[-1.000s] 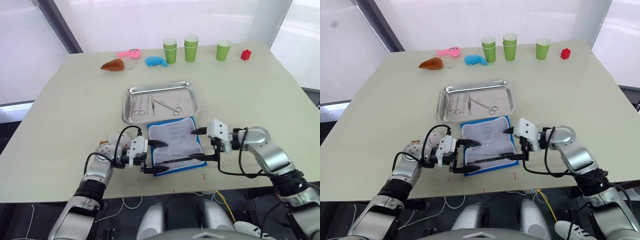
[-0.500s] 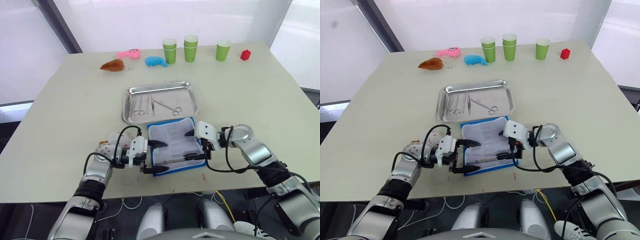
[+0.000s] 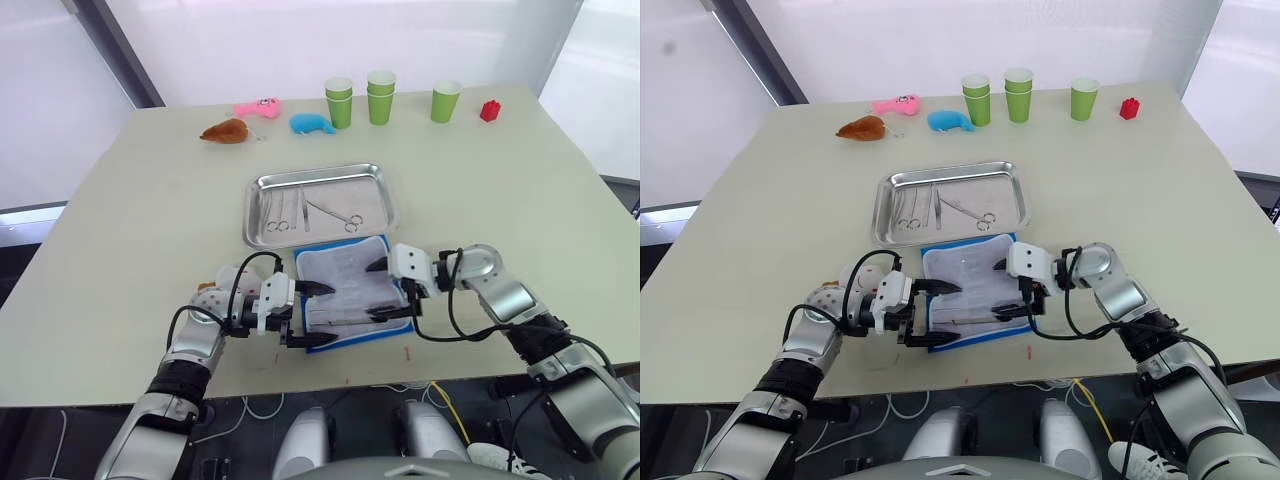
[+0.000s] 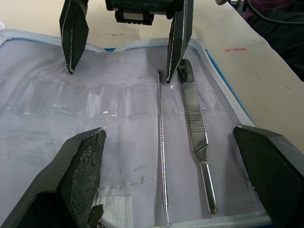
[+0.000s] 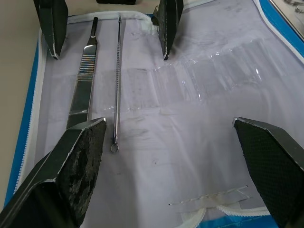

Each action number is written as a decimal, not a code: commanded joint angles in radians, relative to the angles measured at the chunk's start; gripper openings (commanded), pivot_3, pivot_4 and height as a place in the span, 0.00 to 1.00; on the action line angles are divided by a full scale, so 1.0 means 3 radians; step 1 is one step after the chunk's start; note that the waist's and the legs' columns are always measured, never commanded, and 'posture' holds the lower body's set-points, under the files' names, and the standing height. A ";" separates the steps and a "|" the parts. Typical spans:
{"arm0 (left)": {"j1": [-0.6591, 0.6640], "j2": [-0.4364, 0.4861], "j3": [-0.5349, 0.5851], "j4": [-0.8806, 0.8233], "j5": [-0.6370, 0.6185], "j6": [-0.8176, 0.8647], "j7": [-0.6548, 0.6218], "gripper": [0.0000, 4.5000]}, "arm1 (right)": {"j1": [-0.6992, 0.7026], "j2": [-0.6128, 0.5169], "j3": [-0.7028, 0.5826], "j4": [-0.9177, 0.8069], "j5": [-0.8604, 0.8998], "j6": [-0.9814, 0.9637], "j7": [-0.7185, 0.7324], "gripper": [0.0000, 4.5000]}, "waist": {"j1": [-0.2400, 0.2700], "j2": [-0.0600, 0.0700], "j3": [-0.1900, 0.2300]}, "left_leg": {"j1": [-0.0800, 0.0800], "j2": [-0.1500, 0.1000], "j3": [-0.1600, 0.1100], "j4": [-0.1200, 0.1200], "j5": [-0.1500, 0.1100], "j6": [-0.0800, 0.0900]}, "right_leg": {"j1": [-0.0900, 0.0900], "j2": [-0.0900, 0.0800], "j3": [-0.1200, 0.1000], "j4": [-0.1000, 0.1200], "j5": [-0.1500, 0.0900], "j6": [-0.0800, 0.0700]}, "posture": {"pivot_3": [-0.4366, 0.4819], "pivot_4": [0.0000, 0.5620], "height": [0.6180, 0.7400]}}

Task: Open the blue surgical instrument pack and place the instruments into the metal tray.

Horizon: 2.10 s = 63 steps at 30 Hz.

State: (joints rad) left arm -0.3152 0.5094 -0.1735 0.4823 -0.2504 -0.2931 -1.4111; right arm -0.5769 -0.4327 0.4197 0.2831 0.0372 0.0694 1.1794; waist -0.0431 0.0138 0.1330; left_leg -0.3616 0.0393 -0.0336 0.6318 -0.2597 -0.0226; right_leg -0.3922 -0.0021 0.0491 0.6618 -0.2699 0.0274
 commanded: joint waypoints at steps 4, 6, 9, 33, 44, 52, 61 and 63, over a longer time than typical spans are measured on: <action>0.0218 0.0068 -0.0234 0.0392 0.0352 0.0161 0.0043 1.00 | 0.0048 0.0014 0.0098 0.0186 -0.0116 -0.0070 0.0102 0.64 | 0.0000 -0.0002 -0.0001 | 0.0001 0.0000 0.0000 0.0000 0.0000 0.0000 | 0.0001 0.0000 0.0000 0.0000 0.0000 0.0000 | 0.48 0.27 1.00; 0.0215 0.0072 -0.0233 0.0404 0.0353 0.0157 0.0042 1.00 | 0.0047 0.0027 0.0102 0.0217 -0.0132 -0.0092 0.0101 0.48 | -0.0003 -0.0005 -0.0002 | 0.0002 0.0000 0.0000 0.0000 0.0000 0.0000 | 0.0001 0.0001 0.0002 0.0000 -0.0001 -0.0001 | 0.48 0.27 1.00; 0.0211 0.0075 -0.0233 0.0413 0.0352 0.0154 0.0042 1.00 | 0.0034 0.0050 0.0105 0.0274 -0.0142 -0.0125 0.0090 0.18 | -0.0005 -0.0010 -0.0007 | 0.0003 0.0000 0.0000 0.0001 0.0000 0.0000 | 0.0002 0.0002 0.0005 0.0001 -0.0002 -0.0003 | 0.48 0.27 1.00; 0.0244 0.0081 -0.0219 0.0434 0.0347 0.0114 0.0054 1.00 | 0.0144 -0.0114 0.0030 -0.0143 0.0052 0.0080 0.0406 0.02 | -0.0006 -0.0009 -0.0013 | 0.0004 0.0000 0.0000 0.0000 0.0000 0.0000 | 0.0002 0.0003 0.0006 0.0001 -0.0003 -0.0006 | 0.48 0.27 1.00; 0.0249 0.0077 -0.0219 0.0445 0.0348 0.0108 0.0056 1.00 | 0.0142 -0.0088 0.0035 -0.0138 0.0004 -0.0003 0.0354 0.50 | -0.0005 -0.0009 -0.0012 | 0.0004 0.0000 0.0000 0.0000 0.0000 0.0000 | 0.0002 0.0004 0.0006 0.0001 -0.0003 -0.0006 | 0.48 0.27 1.00; 0.0246 0.0089 -0.0215 0.0448 0.0351 0.0112 0.0051 1.00 | 0.0134 0.0083 0.0031 0.0050 -0.0009 -0.0051 0.0253 0.50 | -0.0007 -0.0009 -0.0012 | 0.0004 0.0000 -0.0001 0.0000 0.0000 0.0000 | 0.0002 0.0004 0.0006 0.0001 -0.0004 -0.0006 | 0.48 0.27 1.00; 0.0238 0.0099 -0.0209 0.0447 0.0349 0.0114 0.0050 1.00 | 0.0171 0.0124 0.0066 0.0353 -0.0083 -0.0191 0.0308 0.31 | -0.0009 -0.0009 -0.0013 | 0.0005 0.0001 0.0000 0.0000 0.0000 0.0000 | 0.0002 0.0005 0.0006 0.0001 -0.0004 -0.0007 | 0.48 0.27 1.00; 0.0243 0.0106 -0.0206 0.0446 0.0348 0.0114 0.0049 1.00 | 0.0178 0.0089 0.0080 0.0376 -0.0109 -0.0229 0.0332 0.13 | -0.0009 -0.0009 -0.0013 | 0.0005 0.0001 0.0000 0.0000 0.0000 0.0000 | 0.0002 0.0005 0.0007 0.0001 -0.0004 -0.0007 | 0.48 0.27 1.00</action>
State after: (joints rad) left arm -0.3122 0.5146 -0.1727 0.4876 -0.2504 -0.2953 -1.4066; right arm -0.5442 -0.3872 0.4155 0.3541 0.0510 -0.0070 1.2801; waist -0.0459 0.0110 0.1290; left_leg -0.3600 0.0396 -0.0335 0.6318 -0.2597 -0.0226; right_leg -0.3915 -0.0007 0.0513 0.6622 -0.2710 0.0253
